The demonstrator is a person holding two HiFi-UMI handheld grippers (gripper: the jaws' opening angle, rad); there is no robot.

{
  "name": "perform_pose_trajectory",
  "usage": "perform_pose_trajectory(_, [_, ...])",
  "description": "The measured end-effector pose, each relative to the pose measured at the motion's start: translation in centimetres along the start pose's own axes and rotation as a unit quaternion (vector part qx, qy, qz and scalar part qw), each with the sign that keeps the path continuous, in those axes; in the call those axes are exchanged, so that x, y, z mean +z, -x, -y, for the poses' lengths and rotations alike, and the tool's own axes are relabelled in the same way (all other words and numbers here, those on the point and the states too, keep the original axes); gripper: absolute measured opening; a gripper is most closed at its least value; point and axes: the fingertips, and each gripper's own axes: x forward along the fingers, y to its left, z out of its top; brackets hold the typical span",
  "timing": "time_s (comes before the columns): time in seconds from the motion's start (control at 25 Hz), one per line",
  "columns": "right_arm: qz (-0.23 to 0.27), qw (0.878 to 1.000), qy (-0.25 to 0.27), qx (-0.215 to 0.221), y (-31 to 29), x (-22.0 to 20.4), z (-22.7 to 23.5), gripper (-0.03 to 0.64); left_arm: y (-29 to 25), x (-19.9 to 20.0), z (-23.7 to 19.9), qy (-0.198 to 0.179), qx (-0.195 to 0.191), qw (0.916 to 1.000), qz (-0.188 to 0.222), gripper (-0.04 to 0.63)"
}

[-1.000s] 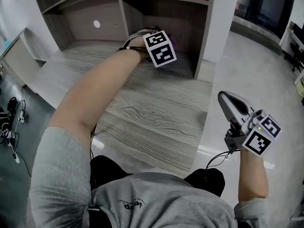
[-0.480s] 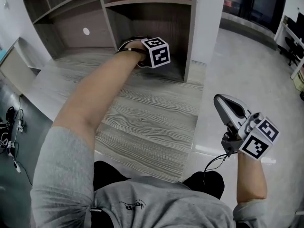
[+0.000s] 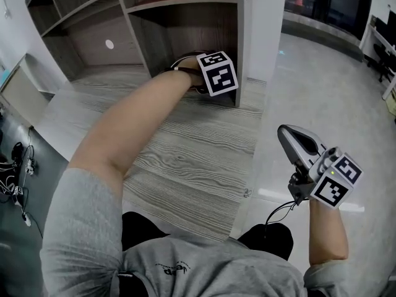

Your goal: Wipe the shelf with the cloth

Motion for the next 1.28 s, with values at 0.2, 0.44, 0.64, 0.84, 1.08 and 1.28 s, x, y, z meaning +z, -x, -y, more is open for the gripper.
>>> perform_pose_trajectory(0.2, [-0.001,1.000,-0.004,0.001,-0.1,-0.3,0.0,0.020,0.4,1.8,0.8,-0.007,0.008,0.9989,0.047,0.067])
perform_pose_trajectory(0.44, [-0.001,1.000,-0.005,0.010,-0.9,-0.3,-0.7,0.020,2.0,1.0,0.1,-0.010,0.037,0.9950,0.092,0.075])
perform_pose_trajectory(0.64, [0.017,0.999,0.000,0.032,-1.7,0.3,-1.5,0.020,9.6,-3.0,-6.2,-0.147,0.229,0.9623,-0.015,0.075])
perform_pose_trajectory(0.84, [0.045,0.998,-0.012,0.053,-2.5,0.2,-1.8,0.020,15.6,-6.3,-11.9,-0.260,0.331,0.8949,-0.147,0.074])
perform_pose_trajectory(1.08, [0.054,0.996,-0.029,0.062,-2.7,-0.3,-1.4,0.020,13.1,-9.2,-15.1,-0.397,0.358,0.7860,-0.310,0.074])
perform_pose_trajectory(1.28, [0.054,0.996,-0.033,0.062,-2.3,-0.6,-1.1,0.020,11.7,-9.8,-16.7,-0.485,0.328,0.7012,-0.407,0.075])
